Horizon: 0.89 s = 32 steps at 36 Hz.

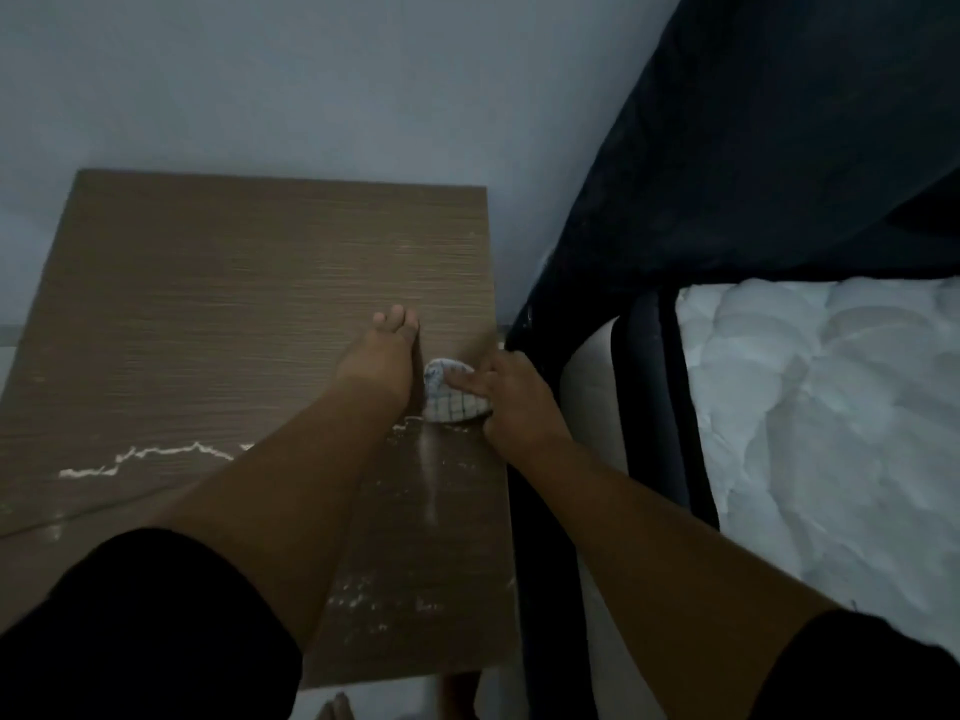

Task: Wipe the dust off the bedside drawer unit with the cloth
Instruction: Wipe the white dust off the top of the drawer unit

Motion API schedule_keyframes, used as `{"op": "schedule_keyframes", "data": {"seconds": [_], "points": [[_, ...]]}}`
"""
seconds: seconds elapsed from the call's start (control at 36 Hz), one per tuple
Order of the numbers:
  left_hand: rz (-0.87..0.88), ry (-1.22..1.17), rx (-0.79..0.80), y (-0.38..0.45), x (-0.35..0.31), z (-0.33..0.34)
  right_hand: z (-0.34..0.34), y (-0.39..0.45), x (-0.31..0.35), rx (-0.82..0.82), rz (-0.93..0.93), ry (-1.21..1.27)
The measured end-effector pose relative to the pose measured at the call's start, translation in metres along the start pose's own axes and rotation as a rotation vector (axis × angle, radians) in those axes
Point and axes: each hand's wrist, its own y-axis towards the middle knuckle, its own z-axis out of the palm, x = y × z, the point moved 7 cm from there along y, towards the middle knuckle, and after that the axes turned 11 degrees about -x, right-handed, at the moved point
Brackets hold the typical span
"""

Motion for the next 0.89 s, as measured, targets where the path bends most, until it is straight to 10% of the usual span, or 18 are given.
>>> {"op": "schedule_keyframes", "data": {"seconds": [0.42,0.89], "points": [[0.085,0.023,0.061,-0.044,0.016,-0.014,-0.031,-0.027,0.019,-0.178,0.225,0.046],[-0.163,-0.025,-0.027,-0.076,0.238,-0.039,0.029,0.037,0.165,-0.24,0.213,0.123]]}}
